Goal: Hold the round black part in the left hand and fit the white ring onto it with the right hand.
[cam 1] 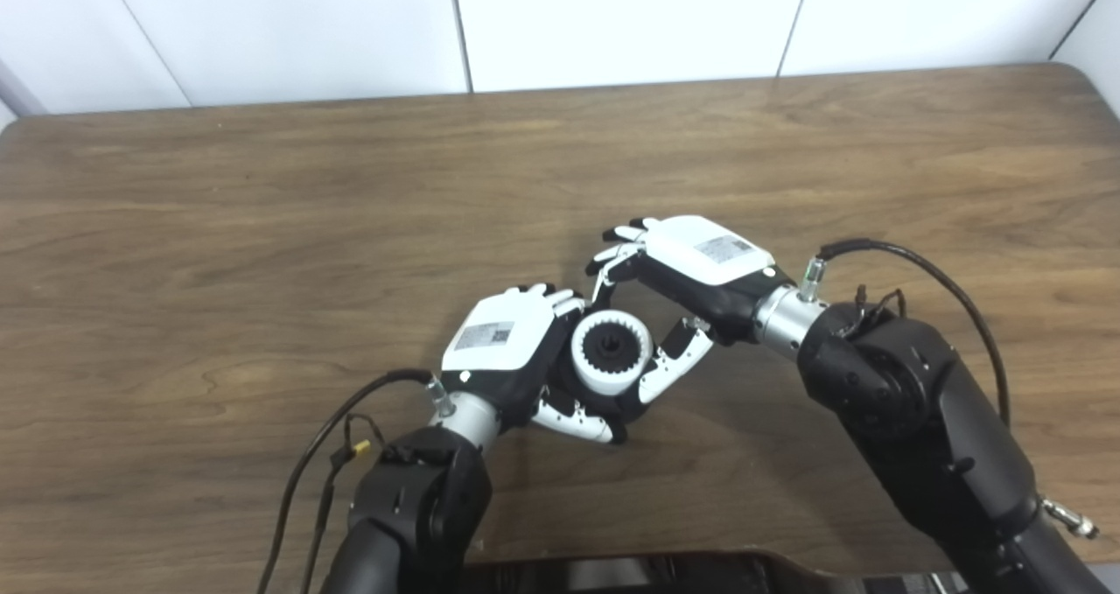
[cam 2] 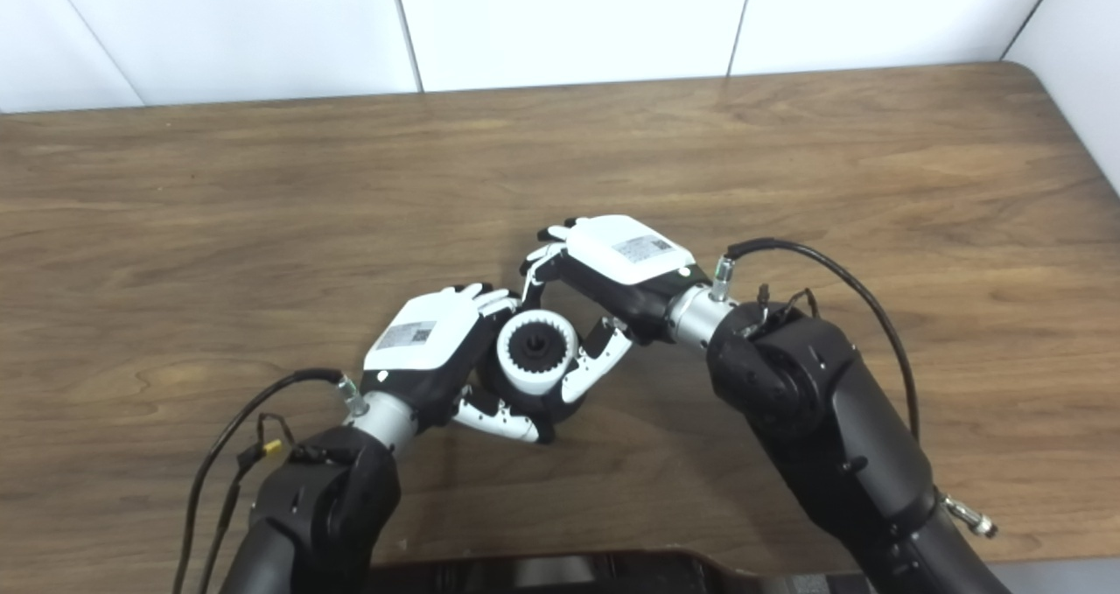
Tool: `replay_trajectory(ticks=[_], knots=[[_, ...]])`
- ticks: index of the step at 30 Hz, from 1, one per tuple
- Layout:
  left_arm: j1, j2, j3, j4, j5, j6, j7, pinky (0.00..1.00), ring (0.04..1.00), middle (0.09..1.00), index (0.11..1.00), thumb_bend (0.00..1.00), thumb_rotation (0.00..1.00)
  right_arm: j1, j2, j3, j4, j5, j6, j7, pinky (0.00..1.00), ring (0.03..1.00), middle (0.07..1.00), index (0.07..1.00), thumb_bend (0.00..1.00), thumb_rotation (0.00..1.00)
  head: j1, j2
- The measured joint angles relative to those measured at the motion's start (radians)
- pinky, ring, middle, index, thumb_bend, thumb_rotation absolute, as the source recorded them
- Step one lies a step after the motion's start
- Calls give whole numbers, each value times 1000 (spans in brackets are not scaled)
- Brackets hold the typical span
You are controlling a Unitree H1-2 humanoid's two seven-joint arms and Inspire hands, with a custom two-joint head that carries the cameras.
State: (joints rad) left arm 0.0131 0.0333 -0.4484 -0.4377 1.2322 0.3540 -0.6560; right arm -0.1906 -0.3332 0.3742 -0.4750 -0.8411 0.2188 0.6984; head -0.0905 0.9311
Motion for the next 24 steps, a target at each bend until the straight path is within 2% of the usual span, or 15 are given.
replay_trajectory(ticks=[7,13,18,24], knots=[[-2,-20,40,0,7,0,-12,1000,973,910,887,1000,371,-1,-3,-18,0,22,8,7,1000,955,851,716,931,434,-2,-8],[-13,-32,77,-1,14,5,-35,1000,954,905,906,1000,378,-10,-21,-38,0,41,15,17,1000,954,854,734,974,459,2,-14],[-43,-28,117,-37,22,31,-133,1000,950,921,925,1000,352,-29,-34,-73,-13,71,53,52,1000,968,871,750,992,463,9,-20],[-95,-18,161,-95,70,62,-327,1000,962,943,936,1000,321,-66,-42,-95,-47,93,94,83,1000,974,881,755,1000,462,15,-25]])
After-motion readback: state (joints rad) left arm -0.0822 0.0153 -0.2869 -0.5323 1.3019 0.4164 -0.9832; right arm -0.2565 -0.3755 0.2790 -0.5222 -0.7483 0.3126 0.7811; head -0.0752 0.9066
